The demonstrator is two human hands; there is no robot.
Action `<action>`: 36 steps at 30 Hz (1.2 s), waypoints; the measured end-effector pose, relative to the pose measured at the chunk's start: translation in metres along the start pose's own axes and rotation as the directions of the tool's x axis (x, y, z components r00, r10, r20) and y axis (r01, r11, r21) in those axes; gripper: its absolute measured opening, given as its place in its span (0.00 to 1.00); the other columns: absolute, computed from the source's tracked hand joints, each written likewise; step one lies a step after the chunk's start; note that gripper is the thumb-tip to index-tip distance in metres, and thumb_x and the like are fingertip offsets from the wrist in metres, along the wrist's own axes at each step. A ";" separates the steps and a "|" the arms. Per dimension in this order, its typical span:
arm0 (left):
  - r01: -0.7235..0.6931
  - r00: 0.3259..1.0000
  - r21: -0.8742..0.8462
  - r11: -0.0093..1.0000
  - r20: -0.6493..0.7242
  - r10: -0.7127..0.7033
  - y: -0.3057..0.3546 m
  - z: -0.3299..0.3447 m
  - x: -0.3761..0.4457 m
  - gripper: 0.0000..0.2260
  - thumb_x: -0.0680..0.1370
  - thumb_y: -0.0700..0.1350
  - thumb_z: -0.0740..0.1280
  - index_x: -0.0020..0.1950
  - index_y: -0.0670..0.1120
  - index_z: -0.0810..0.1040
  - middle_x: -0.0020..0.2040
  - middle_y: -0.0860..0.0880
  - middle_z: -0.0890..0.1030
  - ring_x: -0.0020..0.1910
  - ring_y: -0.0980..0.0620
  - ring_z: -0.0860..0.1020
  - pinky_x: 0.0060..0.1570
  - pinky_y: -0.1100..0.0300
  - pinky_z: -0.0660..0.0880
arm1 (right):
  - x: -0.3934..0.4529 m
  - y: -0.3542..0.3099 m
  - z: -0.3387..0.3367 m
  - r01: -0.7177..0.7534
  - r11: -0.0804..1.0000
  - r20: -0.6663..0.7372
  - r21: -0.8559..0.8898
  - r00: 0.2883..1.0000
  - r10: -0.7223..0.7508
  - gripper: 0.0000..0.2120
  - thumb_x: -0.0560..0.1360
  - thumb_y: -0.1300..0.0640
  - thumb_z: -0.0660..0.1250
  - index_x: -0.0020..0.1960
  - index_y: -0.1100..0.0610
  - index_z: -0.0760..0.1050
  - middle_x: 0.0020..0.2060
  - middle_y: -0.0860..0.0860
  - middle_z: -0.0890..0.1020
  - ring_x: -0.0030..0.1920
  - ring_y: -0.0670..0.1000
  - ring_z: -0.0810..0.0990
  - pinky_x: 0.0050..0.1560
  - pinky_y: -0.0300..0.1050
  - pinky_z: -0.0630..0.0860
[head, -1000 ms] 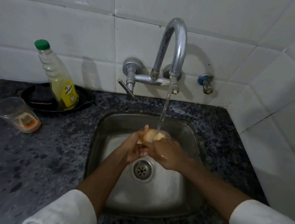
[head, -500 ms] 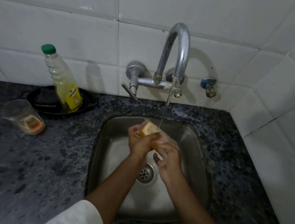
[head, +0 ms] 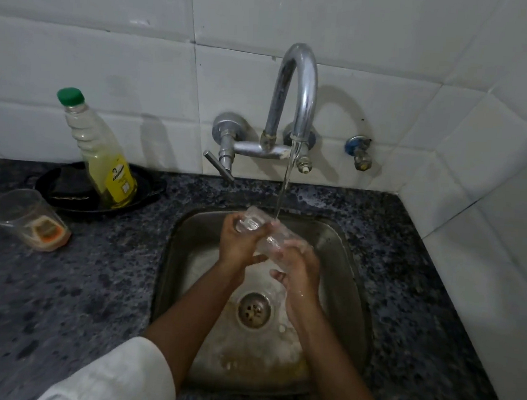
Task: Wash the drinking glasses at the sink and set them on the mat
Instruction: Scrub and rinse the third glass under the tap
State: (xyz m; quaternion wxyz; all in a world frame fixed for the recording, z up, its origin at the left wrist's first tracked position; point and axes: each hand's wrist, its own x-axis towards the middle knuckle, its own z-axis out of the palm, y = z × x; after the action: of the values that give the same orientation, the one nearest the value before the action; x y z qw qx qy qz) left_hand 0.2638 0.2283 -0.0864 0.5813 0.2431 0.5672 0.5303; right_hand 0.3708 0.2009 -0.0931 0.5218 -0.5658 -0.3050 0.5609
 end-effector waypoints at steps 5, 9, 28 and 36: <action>0.413 0.874 -0.261 0.873 0.384 -0.299 -0.028 -0.012 0.011 0.29 0.76 0.59 0.66 0.69 0.40 0.75 0.64 0.36 0.78 0.63 0.39 0.77 0.61 0.47 0.75 | 0.008 -0.016 0.005 0.497 0.215 0.429 -0.841 0.854 -0.294 0.09 0.78 0.53 0.60 0.53 0.55 0.76 0.46 0.53 0.83 0.47 0.54 0.81 0.45 0.52 0.77; 0.386 0.893 -0.535 0.752 0.422 -0.158 -0.031 -0.011 0.009 0.21 0.78 0.48 0.65 0.64 0.35 0.75 0.55 0.38 0.80 0.53 0.44 0.80 0.53 0.54 0.78 | 0.012 -0.037 0.012 0.524 0.354 0.485 -0.775 0.852 -0.199 0.10 0.75 0.55 0.59 0.49 0.54 0.79 0.44 0.53 0.84 0.45 0.54 0.82 0.44 0.52 0.78; 0.336 0.911 -0.477 0.812 0.382 -0.152 -0.013 -0.006 0.016 0.18 0.78 0.51 0.65 0.60 0.38 0.78 0.55 0.38 0.82 0.54 0.43 0.82 0.56 0.51 0.78 | 0.021 -0.062 0.036 0.461 0.630 0.520 -0.625 0.848 -0.105 0.15 0.79 0.59 0.59 0.35 0.52 0.74 0.30 0.47 0.76 0.33 0.45 0.77 0.38 0.44 0.71; 0.305 0.899 -0.260 0.916 0.397 -0.187 0.005 -0.008 0.020 0.25 0.77 0.56 0.68 0.64 0.38 0.78 0.53 0.39 0.83 0.49 0.46 0.82 0.51 0.54 0.80 | 0.029 -0.064 0.016 0.669 0.156 0.669 -0.726 0.741 -0.064 0.10 0.79 0.54 0.59 0.45 0.56 0.76 0.40 0.55 0.80 0.41 0.53 0.79 0.39 0.47 0.72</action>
State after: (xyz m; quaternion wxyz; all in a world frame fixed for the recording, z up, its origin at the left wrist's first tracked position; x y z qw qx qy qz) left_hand 0.2506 0.2453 -0.0922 0.7704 0.1664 0.3841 0.4809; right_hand 0.3765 0.2488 -0.0400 0.1024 -0.4968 -0.8305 0.2301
